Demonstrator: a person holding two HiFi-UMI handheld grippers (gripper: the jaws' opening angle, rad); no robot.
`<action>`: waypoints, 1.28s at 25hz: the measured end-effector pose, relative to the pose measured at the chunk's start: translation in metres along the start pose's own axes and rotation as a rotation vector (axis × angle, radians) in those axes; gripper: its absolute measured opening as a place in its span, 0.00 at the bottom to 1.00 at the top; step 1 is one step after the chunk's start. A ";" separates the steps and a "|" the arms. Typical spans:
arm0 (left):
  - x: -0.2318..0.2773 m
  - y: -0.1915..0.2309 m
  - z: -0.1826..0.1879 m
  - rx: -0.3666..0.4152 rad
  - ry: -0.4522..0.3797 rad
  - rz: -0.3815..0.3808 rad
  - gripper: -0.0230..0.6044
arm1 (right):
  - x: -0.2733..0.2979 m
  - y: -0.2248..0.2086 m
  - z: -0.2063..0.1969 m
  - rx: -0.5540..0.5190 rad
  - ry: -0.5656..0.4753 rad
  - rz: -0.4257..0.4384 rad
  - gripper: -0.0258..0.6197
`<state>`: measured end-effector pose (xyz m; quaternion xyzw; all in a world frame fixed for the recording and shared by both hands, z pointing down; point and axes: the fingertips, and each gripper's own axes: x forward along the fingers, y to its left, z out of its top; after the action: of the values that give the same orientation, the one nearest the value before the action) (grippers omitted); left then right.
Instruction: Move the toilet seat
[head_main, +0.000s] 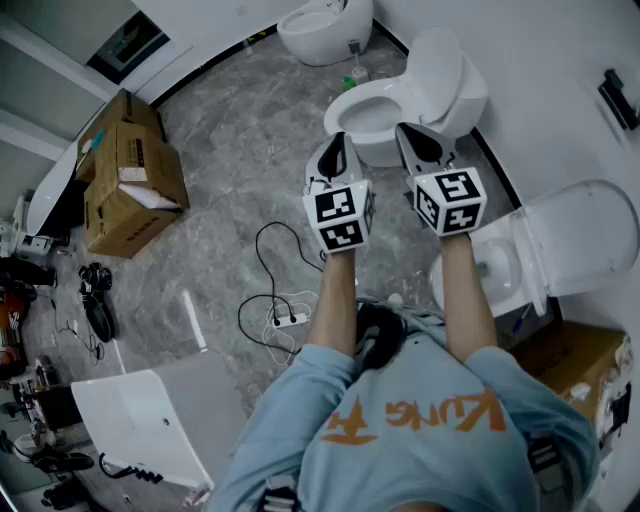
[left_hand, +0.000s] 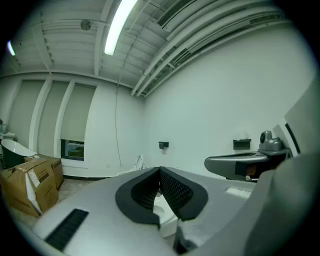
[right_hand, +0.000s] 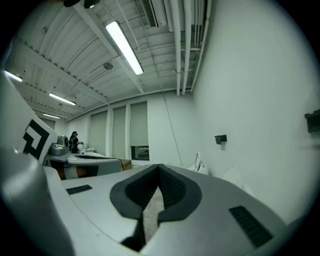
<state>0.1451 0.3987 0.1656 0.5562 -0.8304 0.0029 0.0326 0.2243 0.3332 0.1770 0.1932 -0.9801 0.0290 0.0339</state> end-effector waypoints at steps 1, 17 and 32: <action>0.000 0.000 0.001 0.000 -0.002 -0.001 0.04 | 0.000 0.001 0.001 -0.002 -0.001 0.002 0.03; -0.010 0.000 -0.001 -0.014 0.003 0.001 0.04 | -0.007 0.000 0.008 -0.043 -0.016 -0.038 0.04; -0.013 0.032 0.024 -0.016 -0.038 0.052 0.04 | 0.012 0.005 0.032 -0.058 -0.030 -0.017 0.04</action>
<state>0.1194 0.4224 0.1416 0.5342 -0.8450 -0.0136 0.0211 0.2091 0.3308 0.1462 0.2007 -0.9793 -0.0025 0.0253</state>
